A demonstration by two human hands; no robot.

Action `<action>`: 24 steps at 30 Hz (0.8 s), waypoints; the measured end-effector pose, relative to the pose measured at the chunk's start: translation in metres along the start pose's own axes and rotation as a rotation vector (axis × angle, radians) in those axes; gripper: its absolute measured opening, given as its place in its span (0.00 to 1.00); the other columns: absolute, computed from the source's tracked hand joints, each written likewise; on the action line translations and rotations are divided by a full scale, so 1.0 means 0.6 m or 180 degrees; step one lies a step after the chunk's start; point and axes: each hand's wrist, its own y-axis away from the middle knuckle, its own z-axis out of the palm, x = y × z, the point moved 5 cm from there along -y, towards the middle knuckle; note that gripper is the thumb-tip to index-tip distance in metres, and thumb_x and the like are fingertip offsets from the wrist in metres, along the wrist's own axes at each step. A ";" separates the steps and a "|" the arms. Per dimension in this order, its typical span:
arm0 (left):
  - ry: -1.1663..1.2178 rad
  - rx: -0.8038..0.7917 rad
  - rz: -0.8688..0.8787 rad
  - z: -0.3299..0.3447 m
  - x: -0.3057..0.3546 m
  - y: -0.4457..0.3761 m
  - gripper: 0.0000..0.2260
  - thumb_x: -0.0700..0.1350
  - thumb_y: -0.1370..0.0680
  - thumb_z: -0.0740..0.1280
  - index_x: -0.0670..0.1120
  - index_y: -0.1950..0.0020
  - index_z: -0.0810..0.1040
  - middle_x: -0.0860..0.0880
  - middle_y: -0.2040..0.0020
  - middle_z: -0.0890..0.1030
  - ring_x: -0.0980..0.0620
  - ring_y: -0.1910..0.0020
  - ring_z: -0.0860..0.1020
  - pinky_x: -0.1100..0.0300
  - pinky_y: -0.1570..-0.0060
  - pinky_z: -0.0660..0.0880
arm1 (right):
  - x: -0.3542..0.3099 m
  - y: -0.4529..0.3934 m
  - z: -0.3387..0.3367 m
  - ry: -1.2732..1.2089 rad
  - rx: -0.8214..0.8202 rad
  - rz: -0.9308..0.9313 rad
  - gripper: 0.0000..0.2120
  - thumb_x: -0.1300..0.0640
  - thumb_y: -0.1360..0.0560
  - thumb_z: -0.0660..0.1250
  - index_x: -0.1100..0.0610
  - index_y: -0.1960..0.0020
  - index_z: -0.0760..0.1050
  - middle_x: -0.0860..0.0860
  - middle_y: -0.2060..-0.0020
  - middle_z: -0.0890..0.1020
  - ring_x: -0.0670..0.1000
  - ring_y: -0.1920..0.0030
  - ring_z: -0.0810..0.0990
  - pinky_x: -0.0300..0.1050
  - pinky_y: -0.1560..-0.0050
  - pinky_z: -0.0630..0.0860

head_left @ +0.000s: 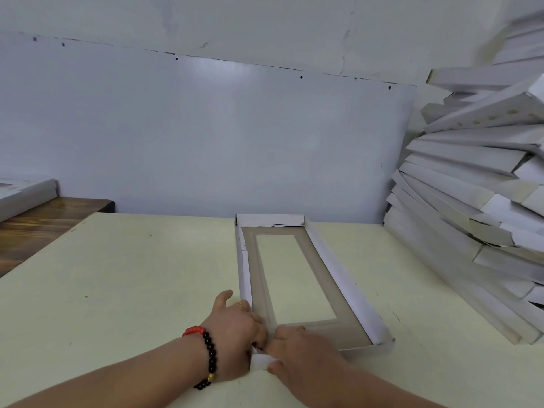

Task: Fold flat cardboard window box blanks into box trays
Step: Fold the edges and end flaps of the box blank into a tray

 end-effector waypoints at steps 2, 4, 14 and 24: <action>-0.0052 -0.0064 0.0021 -0.002 0.004 0.005 0.11 0.49 0.29 0.58 0.54 0.50 0.76 0.58 0.56 0.73 0.55 0.41 0.68 0.47 0.30 0.38 | -0.002 0.001 -0.003 0.0022 0.0014 0.0024 0.18 0.49 0.18 0.54 0.50 0.30 0.68 0.53 0.39 0.71 0.56 0.38 0.71 0.51 0.40 0.68; -0.0105 -0.0115 0.0012 -0.003 0.009 0.009 0.11 0.52 0.28 0.58 0.53 0.49 0.75 0.56 0.53 0.77 0.54 0.41 0.70 0.48 0.30 0.41 | -0.003 0.000 -0.004 0.0001 0.0061 0.0065 0.19 0.47 0.18 0.53 0.49 0.30 0.69 0.52 0.38 0.71 0.56 0.37 0.70 0.50 0.39 0.67; -0.0583 -0.0054 0.0044 -0.002 0.030 0.019 0.12 0.53 0.23 0.55 0.50 0.46 0.73 0.51 0.49 0.77 0.48 0.41 0.72 0.47 0.28 0.43 | -0.006 0.013 -0.018 -0.0292 0.0085 -0.0089 0.18 0.45 0.18 0.52 0.46 0.35 0.74 0.53 0.41 0.73 0.56 0.39 0.72 0.49 0.39 0.68; -0.0221 -0.0542 0.0311 -0.001 0.019 -0.001 0.07 0.56 0.26 0.63 0.53 0.56 0.74 0.55 0.61 0.66 0.51 0.51 0.65 0.53 0.41 0.61 | 0.001 0.016 -0.015 -0.0471 0.0441 0.0009 0.20 0.41 0.21 0.55 0.46 0.33 0.72 0.51 0.43 0.74 0.54 0.40 0.72 0.43 0.50 0.63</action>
